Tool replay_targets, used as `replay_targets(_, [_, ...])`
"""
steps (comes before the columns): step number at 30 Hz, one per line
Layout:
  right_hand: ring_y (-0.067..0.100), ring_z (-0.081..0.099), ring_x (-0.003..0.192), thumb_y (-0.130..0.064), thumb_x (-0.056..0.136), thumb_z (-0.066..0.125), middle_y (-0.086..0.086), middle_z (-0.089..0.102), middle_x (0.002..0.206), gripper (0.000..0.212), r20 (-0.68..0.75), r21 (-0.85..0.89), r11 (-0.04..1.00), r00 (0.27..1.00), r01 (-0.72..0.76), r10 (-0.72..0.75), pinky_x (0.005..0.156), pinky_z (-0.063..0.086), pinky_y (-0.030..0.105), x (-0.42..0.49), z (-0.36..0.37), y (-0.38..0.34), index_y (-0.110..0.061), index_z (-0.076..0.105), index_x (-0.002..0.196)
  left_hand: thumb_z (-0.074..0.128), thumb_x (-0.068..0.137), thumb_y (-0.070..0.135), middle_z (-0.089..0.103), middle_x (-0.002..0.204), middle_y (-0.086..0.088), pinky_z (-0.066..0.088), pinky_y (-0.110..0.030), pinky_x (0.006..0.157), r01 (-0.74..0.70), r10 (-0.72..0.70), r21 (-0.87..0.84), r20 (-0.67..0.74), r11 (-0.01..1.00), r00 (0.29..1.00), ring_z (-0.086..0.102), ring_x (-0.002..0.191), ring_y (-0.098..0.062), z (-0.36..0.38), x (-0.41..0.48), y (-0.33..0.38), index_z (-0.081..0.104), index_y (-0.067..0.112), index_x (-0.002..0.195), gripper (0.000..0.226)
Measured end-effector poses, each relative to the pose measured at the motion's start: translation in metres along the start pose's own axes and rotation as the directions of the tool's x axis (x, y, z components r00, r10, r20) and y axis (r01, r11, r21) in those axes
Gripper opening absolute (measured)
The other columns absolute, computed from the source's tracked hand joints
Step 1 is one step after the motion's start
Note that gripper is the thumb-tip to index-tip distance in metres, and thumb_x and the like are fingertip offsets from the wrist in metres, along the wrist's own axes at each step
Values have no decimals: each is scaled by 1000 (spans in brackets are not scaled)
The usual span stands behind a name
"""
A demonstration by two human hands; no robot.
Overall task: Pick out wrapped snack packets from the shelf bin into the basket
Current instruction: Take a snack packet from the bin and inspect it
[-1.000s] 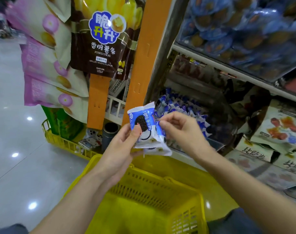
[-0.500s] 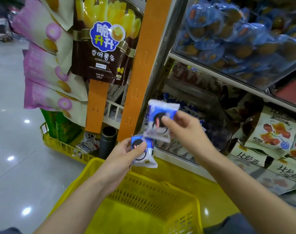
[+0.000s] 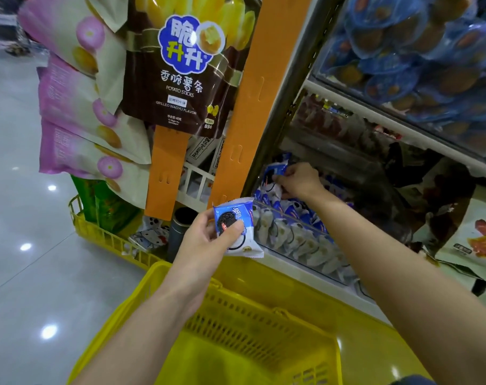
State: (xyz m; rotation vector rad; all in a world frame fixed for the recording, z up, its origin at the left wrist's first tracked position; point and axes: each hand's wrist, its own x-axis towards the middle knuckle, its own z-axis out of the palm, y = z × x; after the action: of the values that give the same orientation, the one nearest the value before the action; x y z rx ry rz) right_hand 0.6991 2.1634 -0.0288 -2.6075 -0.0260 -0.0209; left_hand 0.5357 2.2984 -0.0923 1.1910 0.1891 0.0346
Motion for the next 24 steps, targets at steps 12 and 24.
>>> replay_targets(12, [17, 48, 56, -33, 91, 56, 5, 51, 58, 31, 190, -240, 969, 982, 53, -7, 74, 46, 32, 13, 10, -7, -4, 58, 82, 63, 85, 24, 66, 114, 2, 52, -29, 86, 7, -7, 31, 17, 1000, 1000, 64, 102, -13, 1, 5, 3, 48, 21, 127, 45])
replay_targets(24, [-1, 58, 79, -33, 91, 50, -14, 62, 86, 10, -120, 331, 861, 922, 386, -367, 68, 48, 12, -118, 6, 17, -32, 57, 98, 56, 89, 32, 67, 100, 4, 45, -10, 56, 30, -37, 102, 70, 994, 997, 63, 73, 6, 15, -3, -7, 53, 24, 116, 28])
